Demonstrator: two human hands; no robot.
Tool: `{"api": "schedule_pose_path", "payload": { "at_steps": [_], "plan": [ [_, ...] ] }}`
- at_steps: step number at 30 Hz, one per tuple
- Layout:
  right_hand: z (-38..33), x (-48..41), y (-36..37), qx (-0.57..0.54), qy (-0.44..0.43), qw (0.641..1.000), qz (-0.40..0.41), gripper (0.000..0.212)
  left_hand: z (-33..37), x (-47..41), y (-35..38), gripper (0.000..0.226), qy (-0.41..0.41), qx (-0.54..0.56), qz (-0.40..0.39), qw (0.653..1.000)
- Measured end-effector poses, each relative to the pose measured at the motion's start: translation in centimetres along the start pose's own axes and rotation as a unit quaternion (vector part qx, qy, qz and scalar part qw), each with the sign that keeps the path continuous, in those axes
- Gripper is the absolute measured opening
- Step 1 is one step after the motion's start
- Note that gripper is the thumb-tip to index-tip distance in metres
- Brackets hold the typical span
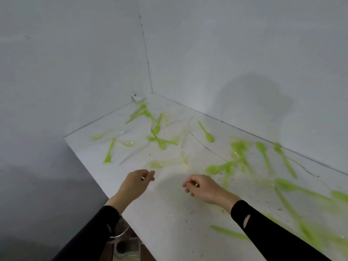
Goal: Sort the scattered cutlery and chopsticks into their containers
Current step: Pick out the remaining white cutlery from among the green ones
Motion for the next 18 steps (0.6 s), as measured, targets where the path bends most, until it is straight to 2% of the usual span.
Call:
{"api": "schedule_pose_path", "payload": {
  "at_steps": [2, 6, 8, 11, 15, 18],
  "plan": [
    [-1.9, -2.9, 0.5, 0.011, -0.013, 1.0, -0.002, 0.017, -1.9, -2.1, -1.9, 0.032, -0.007, 0.0, 0.016, 1.0],
    [-6.5, -9.7, 0.7, 0.03, -0.044, 0.998, 0.04, 0.014, -5.7, -6.7, -5.7, 0.011, -0.014, 0.026, 0.069, 0.997],
    [-9.4, -13.8, 1.6, 0.029, -0.037, 0.998, 0.037, 0.016, -8.3, -9.1, -8.1, 0.008, -0.02, 0.016, 0.073, 0.997],
    [-12.7, -18.5, 3.6, 0.047, 0.027, 0.998, 0.04, 0.02, -11.8, -12.5, -11.1, 0.013, -0.02, -0.013, 0.068, 0.997],
    [-14.7, -22.4, 6.0, 0.136, 0.129, 0.978, 0.089, 0.047, -15.1, -16.4, -14.1, 0.015, -0.013, -0.019, 0.087, 0.996],
    [-15.7, -24.6, 6.9, 0.142, 0.15, 0.973, 0.103, 0.04, -16.7, -19.2, -14.6, 0.014, 0.017, -0.02, 0.077, 0.997]
  ]
}}
Point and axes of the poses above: each hand's wrist, its own x-axis away from the middle knuckle, its own y-axis out of the palm, z = x × y, the point moved 1 cm from there along -x, towards the middle knuckle, and after that the axes turned 8 degrees about y, right-handed, at the moved point
